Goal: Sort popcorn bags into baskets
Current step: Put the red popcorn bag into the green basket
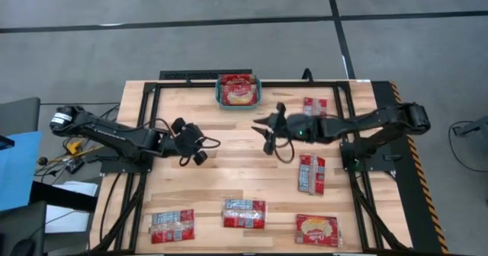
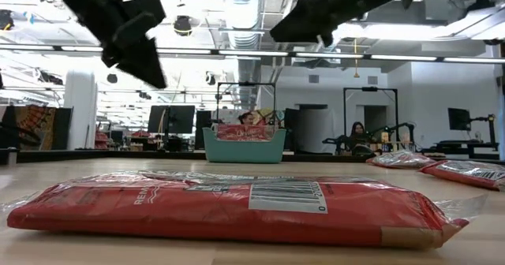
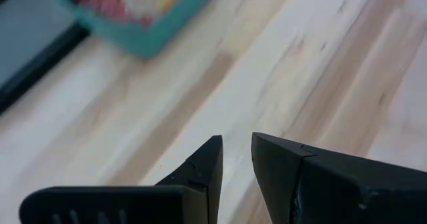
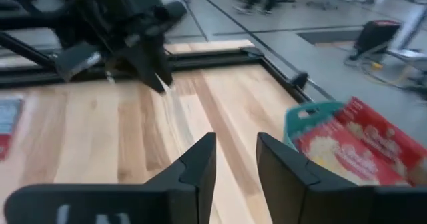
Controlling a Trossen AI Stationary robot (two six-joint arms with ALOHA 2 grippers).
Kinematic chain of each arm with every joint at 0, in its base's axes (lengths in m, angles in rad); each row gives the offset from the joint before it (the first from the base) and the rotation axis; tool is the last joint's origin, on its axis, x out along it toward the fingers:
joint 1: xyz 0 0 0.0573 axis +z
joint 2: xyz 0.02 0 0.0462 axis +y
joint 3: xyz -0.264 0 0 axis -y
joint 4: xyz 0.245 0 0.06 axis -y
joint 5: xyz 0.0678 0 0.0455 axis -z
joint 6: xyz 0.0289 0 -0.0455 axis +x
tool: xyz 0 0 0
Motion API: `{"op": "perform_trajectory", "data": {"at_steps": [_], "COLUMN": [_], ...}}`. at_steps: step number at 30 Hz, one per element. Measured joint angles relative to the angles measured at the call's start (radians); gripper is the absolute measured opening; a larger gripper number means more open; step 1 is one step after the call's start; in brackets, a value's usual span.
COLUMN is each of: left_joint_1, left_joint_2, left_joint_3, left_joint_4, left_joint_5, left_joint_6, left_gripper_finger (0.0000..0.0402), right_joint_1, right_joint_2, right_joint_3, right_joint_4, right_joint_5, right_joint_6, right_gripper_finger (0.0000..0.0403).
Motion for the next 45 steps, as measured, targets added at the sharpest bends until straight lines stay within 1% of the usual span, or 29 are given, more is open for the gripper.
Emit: {"op": "perform_trajectory", "data": {"at_steps": [3,5,9,14,16,19,23,25,28,31,33,34,35,38,40,41,42,45], "left_joint_1": [-0.028,-0.048,-0.089,-0.132,-0.137,-0.139,-0.139,-0.144,-0.144,-0.143,-0.143,-0.145,-0.148,-0.174,-0.22,-0.255,-0.297,-0.433], "left_joint_2": [-0.001,-0.001,-0.001,0.006,0.014,0.038,0.086,0.107,0.137,0.161,0.172,0.175,0.175,0.174,0.172,0.174,0.176,0.211], "left_joint_3": [0.0,0.0,0.0,0.0,0.0,-0.011,-0.018,-0.018,-0.018,-0.018,-0.018,-0.018,-0.018,-0.018,-0.018,-0.018,-0.018,-0.018], "left_joint_4": [-0.104,-0.173,-0.233,-0.213,-0.219,-0.212,-0.226,-0.222,-0.216,-0.206,-0.192,-0.189,-0.188,-0.189,-0.174,-0.152,-0.126,-0.008], "left_joint_5": [0.005,0.015,0.049,0.053,0.052,0.052,0.076,0.078,0.075,0.066,0.078,0.104,0.155,0.397,0.535,0.576,0.587,0.573], "left_joint_6": [-0.101,-0.171,-0.256,-0.256,-0.26,-0.318,-0.352,-0.354,-0.354,-0.332,-0.3,-0.283,-0.271,-0.257,-0.287,-0.304,-0.32,-0.34], "left_gripper_finger": [0.0072,0.0072,0.0072,0.0072,0.0072,0.0072,0.0072,0.0072,0.0072,0.0072,0.0072,0.0072,0.0072,0.0072,0.0072,0.0072,0.0072,0.0072], "right_joint_1": [0.052,0.07,0.072,0.079,0.086,0.092,0.105,0.11,0.107,0.092,0.082,0.076,0.071,0.062,0.055,0.052,0.047,0.036], "right_joint_2": [0.002,0.012,0.061,0.162,0.209,0.262,0.291,0.292,0.254,0.17,0.113,0.088,0.067,0.019,0.005,0.001,0.0,0.022], "right_joint_3": [-0.032,-0.066,-0.143,-0.163,-0.161,-0.158,-0.148,-0.148,-0.147,-0.148,-0.148,-0.148,-0.148,-0.148,-0.148,-0.148,-0.148,-0.148], "right_joint_4": [0.0,0.054,0.165,0.291,0.35,0.401,0.398,0.384,0.282,0.074,-0.048,-0.094,-0.124,-0.171,-0.171,-0.163,-0.155,-0.124], "right_joint_5": [0.091,0.111,0.107,0.104,0.086,0.04,0.023,0.024,0.031,0.09,0.111,0.114,0.113,0.113,0.113,0.113,0.113,0.113], "right_joint_6": [0.037,0.08,0.177,0.255,0.267,0.277,0.296,0.298,0.3,0.34,0.368,0.376,0.386,0.393,0.387,0.387,0.385,0.385], "right_gripper_finger": [0.0127,0.0127,0.013,0.0128,0.0127,0.0129,0.0132,0.0134,0.0133,0.0129,0.0127,0.0126,0.0125,0.0123,0.0123,0.0123,0.0123,0.0123]}}
